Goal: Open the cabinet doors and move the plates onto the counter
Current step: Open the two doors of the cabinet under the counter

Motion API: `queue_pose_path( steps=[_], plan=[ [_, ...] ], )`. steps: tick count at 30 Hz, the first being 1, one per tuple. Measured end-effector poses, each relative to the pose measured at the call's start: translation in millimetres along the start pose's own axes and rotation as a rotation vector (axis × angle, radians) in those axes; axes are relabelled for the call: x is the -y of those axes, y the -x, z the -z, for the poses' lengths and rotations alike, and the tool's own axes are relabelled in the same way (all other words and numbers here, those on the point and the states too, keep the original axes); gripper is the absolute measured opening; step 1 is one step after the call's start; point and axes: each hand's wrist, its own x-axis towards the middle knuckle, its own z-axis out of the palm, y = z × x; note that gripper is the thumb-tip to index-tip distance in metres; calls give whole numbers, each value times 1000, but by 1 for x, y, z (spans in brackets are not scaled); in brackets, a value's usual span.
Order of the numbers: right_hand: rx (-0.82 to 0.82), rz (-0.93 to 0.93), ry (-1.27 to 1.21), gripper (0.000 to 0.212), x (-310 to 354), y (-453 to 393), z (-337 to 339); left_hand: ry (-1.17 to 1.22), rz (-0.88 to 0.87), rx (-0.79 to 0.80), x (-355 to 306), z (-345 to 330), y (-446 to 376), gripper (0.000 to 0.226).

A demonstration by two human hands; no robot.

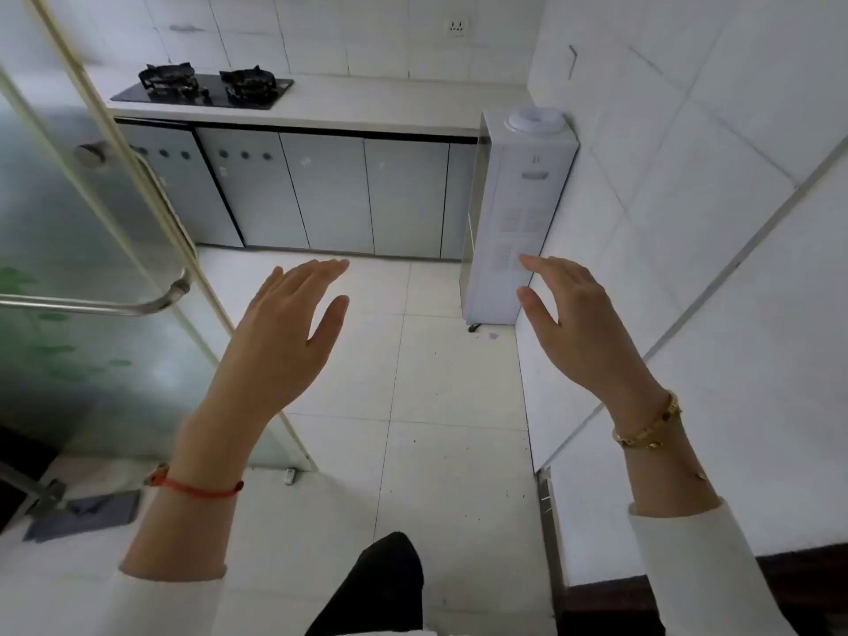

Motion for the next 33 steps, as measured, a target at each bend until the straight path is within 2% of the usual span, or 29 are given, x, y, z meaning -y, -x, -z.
queue_pose_path(
  steps=[14,33],
  plan=[
    [57,-39,-31,43,-33,-83,-45,3,54,28,41,-51,-79,44],
    [101,-41,-71,42,-54,-357,-123,23,100,35,165,-87,-330,42]
  ],
)
